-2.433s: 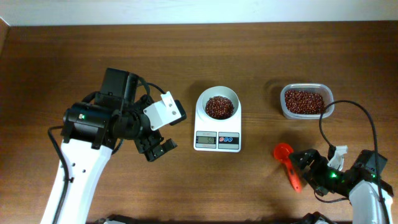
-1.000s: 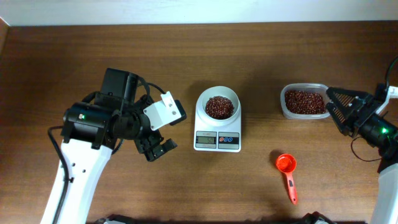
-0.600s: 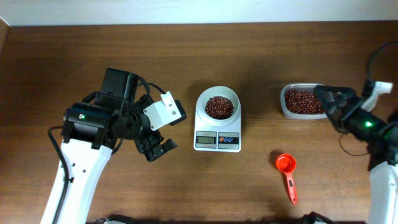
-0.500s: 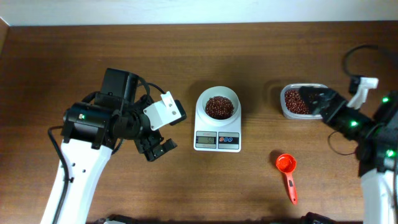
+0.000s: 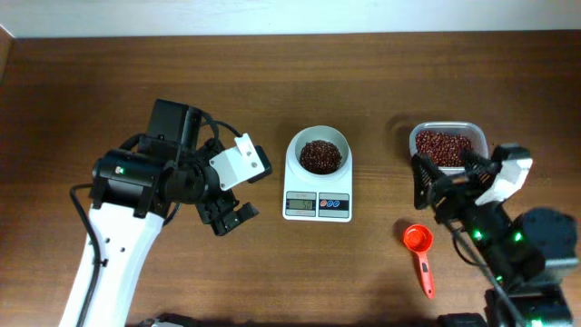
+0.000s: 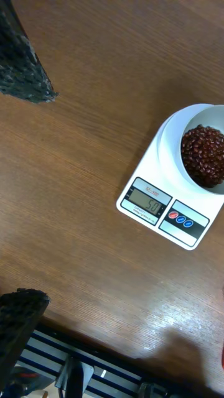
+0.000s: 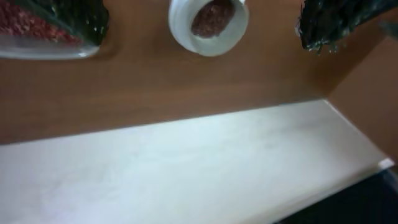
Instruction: Scoop and weigh 50g on scale
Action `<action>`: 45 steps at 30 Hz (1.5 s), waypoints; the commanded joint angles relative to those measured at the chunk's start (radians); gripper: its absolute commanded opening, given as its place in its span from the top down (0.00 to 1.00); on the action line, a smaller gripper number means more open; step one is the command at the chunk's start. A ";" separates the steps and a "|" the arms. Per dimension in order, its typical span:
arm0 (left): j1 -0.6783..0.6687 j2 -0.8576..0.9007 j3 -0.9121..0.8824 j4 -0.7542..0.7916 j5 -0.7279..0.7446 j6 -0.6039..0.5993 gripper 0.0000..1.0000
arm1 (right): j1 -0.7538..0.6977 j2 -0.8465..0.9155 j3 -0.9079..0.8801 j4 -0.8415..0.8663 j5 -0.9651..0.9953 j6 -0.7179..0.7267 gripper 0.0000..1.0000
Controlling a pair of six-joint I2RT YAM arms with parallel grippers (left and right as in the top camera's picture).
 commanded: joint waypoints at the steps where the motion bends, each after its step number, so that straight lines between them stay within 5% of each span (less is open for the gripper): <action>1: 0.004 -0.015 -0.003 0.000 0.004 0.008 0.01 | 0.007 -0.106 -0.132 0.102 0.051 -0.079 0.01; 6: 0.004 -0.015 -0.003 0.000 0.004 0.008 0.01 | 0.005 -0.293 -0.300 0.208 0.051 -0.086 0.01; 19: 0.004 -0.015 -0.003 0.000 0.004 0.008 0.01 | 0.005 -0.565 -0.472 0.175 0.055 -0.138 0.01; 45: 0.004 -0.015 -0.003 0.000 0.004 0.008 0.01 | 0.023 -0.573 -0.631 0.152 0.077 -0.192 0.01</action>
